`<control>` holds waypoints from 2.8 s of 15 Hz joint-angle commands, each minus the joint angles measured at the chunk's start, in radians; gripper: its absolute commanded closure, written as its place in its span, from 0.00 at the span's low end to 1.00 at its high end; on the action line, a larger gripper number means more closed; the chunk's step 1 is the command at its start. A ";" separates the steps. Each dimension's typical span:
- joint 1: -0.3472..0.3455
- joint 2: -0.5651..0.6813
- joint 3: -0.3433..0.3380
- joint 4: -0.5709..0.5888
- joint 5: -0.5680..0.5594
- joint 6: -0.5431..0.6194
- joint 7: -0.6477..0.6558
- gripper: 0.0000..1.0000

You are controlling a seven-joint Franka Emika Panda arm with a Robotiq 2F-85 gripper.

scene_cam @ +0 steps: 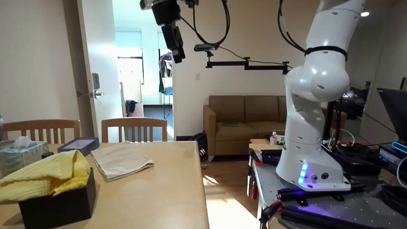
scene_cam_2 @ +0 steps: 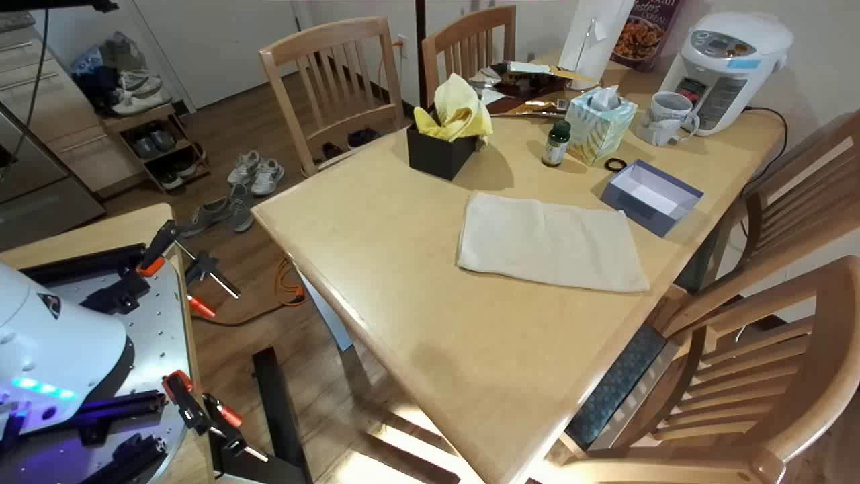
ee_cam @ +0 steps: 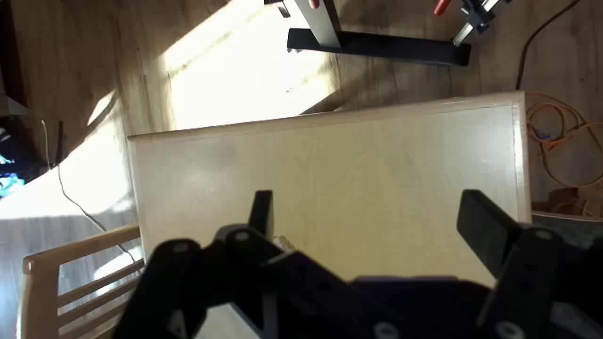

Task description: Move the white towel to the left

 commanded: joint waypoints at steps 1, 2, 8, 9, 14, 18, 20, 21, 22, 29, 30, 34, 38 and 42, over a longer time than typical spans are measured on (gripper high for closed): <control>0.022 0.002 -0.019 0.002 -0.003 -0.003 0.004 0.00; 0.020 0.006 -0.027 0.003 0.006 0.012 0.001 0.00; 0.020 0.027 -0.069 -0.001 0.035 0.068 -0.019 0.00; 0.022 0.027 -0.069 -0.002 0.032 0.043 -0.019 0.00; 0.016 0.032 -0.093 -0.022 0.030 0.244 -0.045 0.00; 0.001 0.106 -0.129 -0.022 0.052 0.460 -0.050 0.00; -0.006 0.160 -0.146 -0.018 0.056 0.542 -0.040 0.00; -0.008 0.196 -0.157 -0.009 0.072 0.574 -0.046 0.00; -0.012 0.229 -0.166 0.000 0.085 0.597 -0.049 0.00; -0.040 0.471 -0.190 0.070 0.204 0.721 -0.060 0.00; -0.041 0.495 -0.186 0.070 0.215 0.747 -0.067 0.00; -0.033 0.523 -0.170 0.050 0.241 0.842 -0.047 0.00; -0.043 0.519 -0.141 0.067 0.346 0.827 -0.049 0.00; -0.025 0.515 -0.145 0.077 0.341 0.810 -0.026 0.00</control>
